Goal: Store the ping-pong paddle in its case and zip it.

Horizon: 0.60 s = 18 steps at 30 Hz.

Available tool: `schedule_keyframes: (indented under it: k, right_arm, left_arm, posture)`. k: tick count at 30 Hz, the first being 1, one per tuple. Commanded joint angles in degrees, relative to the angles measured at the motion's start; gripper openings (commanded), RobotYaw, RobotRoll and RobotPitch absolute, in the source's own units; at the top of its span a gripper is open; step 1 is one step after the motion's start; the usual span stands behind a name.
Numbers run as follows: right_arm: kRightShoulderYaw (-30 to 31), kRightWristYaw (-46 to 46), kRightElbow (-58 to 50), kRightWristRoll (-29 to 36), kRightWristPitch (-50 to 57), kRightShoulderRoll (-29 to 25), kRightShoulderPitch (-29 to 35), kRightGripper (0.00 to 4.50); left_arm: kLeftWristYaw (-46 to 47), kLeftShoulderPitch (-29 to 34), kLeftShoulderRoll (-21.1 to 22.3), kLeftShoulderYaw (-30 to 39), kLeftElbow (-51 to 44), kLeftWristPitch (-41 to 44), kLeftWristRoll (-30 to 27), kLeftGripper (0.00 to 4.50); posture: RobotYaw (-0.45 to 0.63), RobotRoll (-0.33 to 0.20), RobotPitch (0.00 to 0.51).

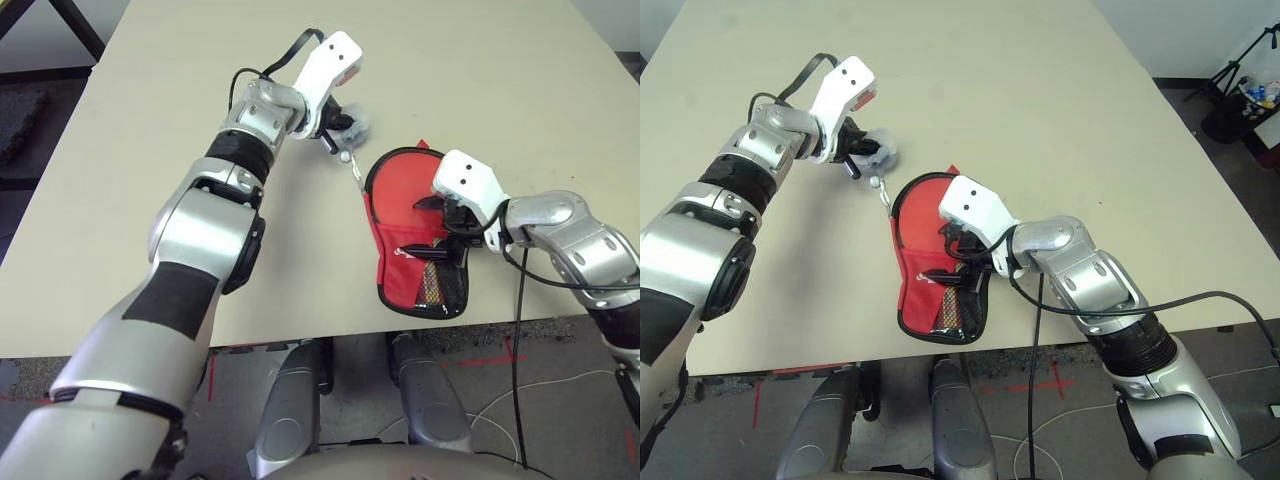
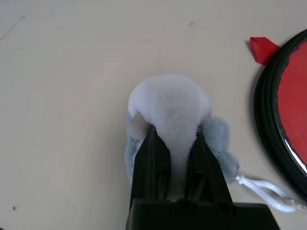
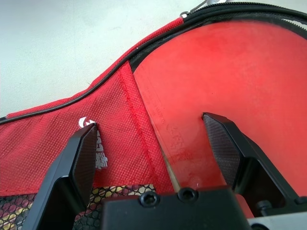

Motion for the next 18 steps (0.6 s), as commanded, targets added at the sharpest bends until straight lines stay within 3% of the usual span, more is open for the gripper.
schedule_keyframes:
  k: [1,18]
  right_arm:
    - [5.6,1.3,3.0,-0.3,3.2,0.4,3.4,4.5]
    - [6.8,0.5,0.8,-0.3,5.1,1.8,5.2,4.5]
  left_arm:
    - [4.0,-1.7,-1.5,1.1,1.9,-2.2,1.5,0.18]
    - [13.3,-3.1,-7.8,0.3,4.9,-5.2,8.0,0.18]
  posture:
    - [-0.08,0.0,0.26]
    - [-0.15,0.0,0.282]
